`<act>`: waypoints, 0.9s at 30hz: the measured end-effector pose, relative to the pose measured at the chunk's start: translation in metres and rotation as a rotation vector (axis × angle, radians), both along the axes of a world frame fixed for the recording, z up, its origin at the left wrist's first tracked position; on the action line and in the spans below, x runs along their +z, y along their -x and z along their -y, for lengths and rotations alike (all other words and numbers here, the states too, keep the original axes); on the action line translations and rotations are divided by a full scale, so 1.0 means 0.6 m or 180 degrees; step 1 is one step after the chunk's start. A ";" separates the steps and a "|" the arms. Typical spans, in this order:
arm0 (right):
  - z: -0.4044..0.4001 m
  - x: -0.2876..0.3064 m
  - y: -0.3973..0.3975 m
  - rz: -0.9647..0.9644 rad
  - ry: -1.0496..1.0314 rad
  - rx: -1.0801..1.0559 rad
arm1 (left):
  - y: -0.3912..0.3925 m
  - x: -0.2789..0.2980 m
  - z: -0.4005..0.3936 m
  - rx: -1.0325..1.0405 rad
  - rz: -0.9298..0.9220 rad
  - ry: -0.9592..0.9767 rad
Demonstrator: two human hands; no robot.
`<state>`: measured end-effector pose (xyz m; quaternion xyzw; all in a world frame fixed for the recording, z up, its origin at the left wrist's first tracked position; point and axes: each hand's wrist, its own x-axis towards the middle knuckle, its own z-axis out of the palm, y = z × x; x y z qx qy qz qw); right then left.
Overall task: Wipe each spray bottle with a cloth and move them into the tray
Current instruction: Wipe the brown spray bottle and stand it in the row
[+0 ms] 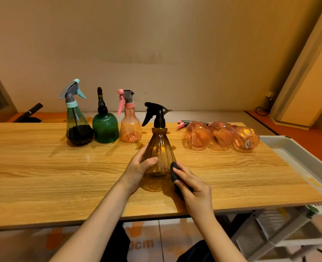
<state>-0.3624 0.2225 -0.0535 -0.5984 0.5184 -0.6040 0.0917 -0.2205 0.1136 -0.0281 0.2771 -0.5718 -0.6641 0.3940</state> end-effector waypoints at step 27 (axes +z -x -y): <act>0.020 0.038 -0.045 0.1041 -0.0628 0.0314 | -0.012 0.037 -0.098 0.2104 0.1728 -0.0526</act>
